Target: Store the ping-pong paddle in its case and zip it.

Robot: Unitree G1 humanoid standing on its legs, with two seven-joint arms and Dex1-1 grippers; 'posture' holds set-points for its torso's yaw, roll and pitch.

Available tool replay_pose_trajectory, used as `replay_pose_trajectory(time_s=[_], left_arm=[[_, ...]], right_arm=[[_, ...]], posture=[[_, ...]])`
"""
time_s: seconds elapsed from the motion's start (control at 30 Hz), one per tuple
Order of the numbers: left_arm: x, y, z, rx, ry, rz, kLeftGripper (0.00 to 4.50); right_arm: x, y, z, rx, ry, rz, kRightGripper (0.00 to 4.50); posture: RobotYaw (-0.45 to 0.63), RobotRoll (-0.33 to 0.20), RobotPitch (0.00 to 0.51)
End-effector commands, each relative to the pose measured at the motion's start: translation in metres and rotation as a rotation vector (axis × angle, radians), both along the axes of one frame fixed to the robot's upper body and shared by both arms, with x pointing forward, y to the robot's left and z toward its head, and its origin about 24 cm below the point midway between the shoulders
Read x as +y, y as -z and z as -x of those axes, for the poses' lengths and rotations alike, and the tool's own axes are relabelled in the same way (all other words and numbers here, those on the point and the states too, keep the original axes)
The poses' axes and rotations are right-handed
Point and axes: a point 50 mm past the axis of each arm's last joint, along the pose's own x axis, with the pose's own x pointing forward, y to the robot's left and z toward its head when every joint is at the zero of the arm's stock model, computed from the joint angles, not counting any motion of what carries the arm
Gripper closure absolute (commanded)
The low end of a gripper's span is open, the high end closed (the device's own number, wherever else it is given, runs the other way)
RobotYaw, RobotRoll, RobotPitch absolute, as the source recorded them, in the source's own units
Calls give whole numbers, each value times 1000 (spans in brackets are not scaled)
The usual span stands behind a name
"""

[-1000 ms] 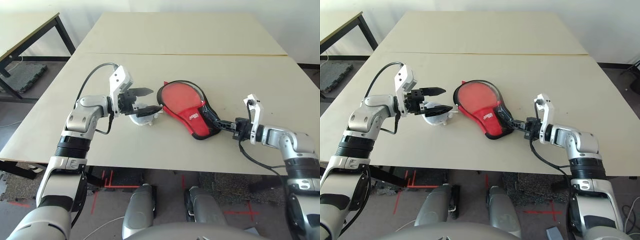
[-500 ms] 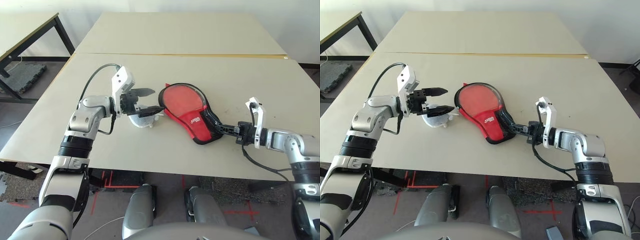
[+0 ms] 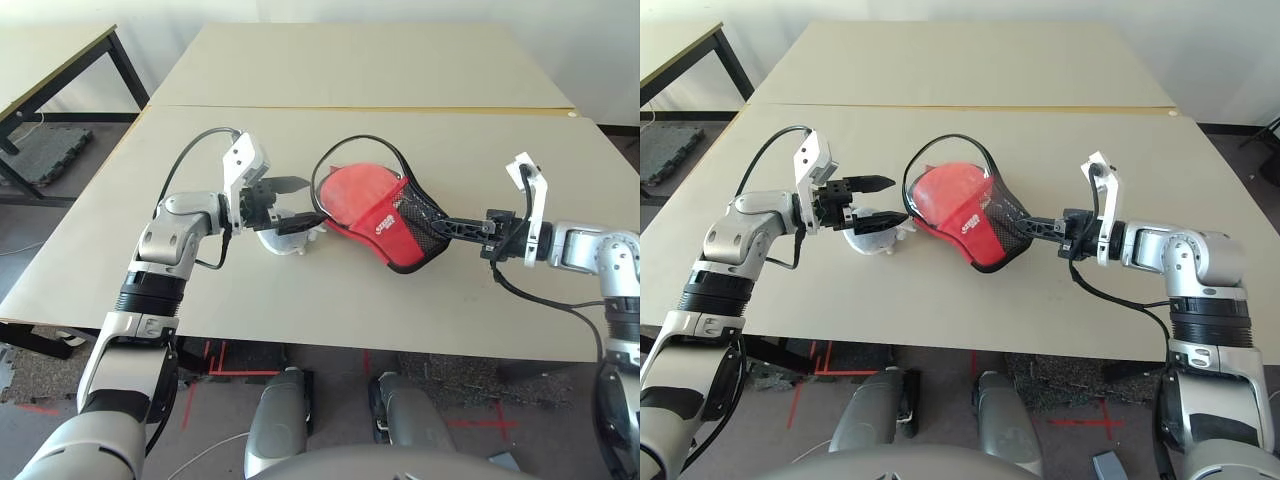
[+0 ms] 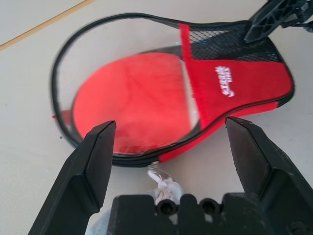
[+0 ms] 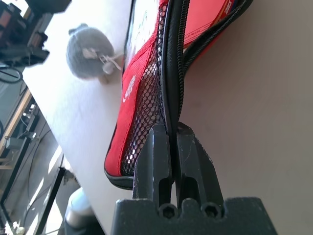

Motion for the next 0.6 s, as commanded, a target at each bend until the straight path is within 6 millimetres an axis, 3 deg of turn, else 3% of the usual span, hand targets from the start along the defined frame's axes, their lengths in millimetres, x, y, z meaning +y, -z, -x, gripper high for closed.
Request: replay_pose_trajectory(time_s=[0.03, 0.3, 0.6], left_arm=[[0, 5, 0, 14, 1, -19, 0], [-3, 7, -1, 18, 12, -17, 0], [-4, 8, -2, 23, 18, -19, 0]], right_arm=[[-4, -5, 12, 14, -5, -4, 4478], [-16, -6, 37, 70, -7, 21, 4478], [-27, 7, 63, 152, -5, 62, 4478]], posture=[[62, 0, 96], [44, 0, 96], [37, 0, 103]])
